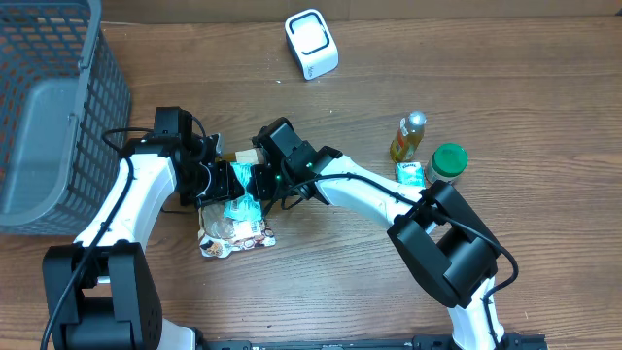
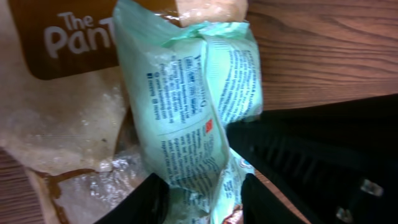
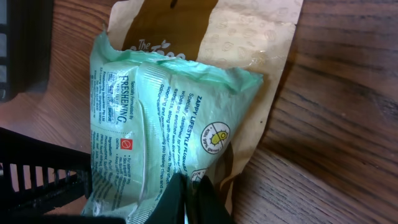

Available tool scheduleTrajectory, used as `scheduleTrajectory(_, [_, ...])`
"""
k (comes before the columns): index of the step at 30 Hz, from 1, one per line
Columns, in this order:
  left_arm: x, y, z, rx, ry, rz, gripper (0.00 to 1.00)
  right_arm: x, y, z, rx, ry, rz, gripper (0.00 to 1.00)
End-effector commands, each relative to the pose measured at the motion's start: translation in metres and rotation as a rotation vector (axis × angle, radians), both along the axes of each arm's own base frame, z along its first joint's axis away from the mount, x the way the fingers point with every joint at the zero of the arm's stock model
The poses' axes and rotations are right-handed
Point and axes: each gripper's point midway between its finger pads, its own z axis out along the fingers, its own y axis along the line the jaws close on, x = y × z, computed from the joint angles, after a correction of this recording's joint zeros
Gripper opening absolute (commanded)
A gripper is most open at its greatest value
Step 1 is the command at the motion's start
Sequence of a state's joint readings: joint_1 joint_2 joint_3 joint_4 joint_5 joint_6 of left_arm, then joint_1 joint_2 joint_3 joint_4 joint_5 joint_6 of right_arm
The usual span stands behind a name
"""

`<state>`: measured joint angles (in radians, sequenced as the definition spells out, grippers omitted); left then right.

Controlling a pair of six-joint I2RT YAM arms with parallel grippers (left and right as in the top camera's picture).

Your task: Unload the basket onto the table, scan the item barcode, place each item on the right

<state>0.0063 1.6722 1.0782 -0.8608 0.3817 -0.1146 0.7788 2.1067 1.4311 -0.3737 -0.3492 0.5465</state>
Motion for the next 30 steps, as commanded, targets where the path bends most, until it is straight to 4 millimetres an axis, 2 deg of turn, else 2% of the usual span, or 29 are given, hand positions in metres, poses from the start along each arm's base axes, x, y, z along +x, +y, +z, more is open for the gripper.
scheduleTrajectory(1, [0.000, -0.014, 0.003, -0.073, -0.002, -0.028, 0.44, 0.007, -0.010, 0.023, 0.007, -0.047, -0.009, 0.04])
scheduleTrajectory(5, [0.000, -0.015, 0.004, -0.079, -0.004, -0.029, 0.53, 0.016, -0.036, 0.035, -0.053, -0.053, -0.072, 0.04])
scheduleTrajectory(9, [0.000, -0.014, 0.004, -0.078, -0.005, -0.031, 0.59, 0.019, -0.064, 0.028, -0.157, -0.045, -0.123, 0.04])
scheduleTrajectory(12, [0.000, -0.015, 0.004, -0.077, -0.005, -0.032, 0.65, 0.013, -0.073, 0.022, -0.208, -0.044, -0.073, 0.04])
scheduleTrajectory(19, [0.000, -0.013, 0.003, -0.065, -0.005, -0.031, 0.64, 0.015, -0.100, 0.012, -0.348, -0.070, -0.108, 0.04])
scheduleTrajectory(21, [0.000, -0.009, 0.001, -0.039, -0.004, -0.027, 0.63, 0.015, -0.099, 0.012, -0.343, -0.070, -0.107, 0.11])
scheduleTrajectory(24, [0.000, -0.004, -0.001, -0.011, -0.003, -0.024, 0.58, 0.009, -0.082, 0.017, -0.253, -0.037, -0.067, 0.20])
scheduleTrajectory(25, [0.001, -0.002, -0.002, 0.001, -0.003, -0.019, 0.53, 0.005, -0.073, 0.021, -0.207, -0.021, -0.045, 0.23])
scheduleTrajectory(27, [0.001, -0.001, -0.003, 0.010, -0.005, -0.016, 0.43, 0.003, -0.062, 0.026, -0.149, -0.007, -0.026, 0.24])
scheduleTrajectory(28, [0.002, 0.001, -0.003, 0.019, -0.005, -0.013, 0.40, 0.003, -0.059, 0.027, -0.137, -0.006, -0.027, 0.24])
scheduleTrajectory(30, [0.003, 0.003, -0.005, 0.034, -0.008, -0.004, 0.27, 0.004, -0.057, 0.026, -0.131, 0.001, -0.042, 0.24])
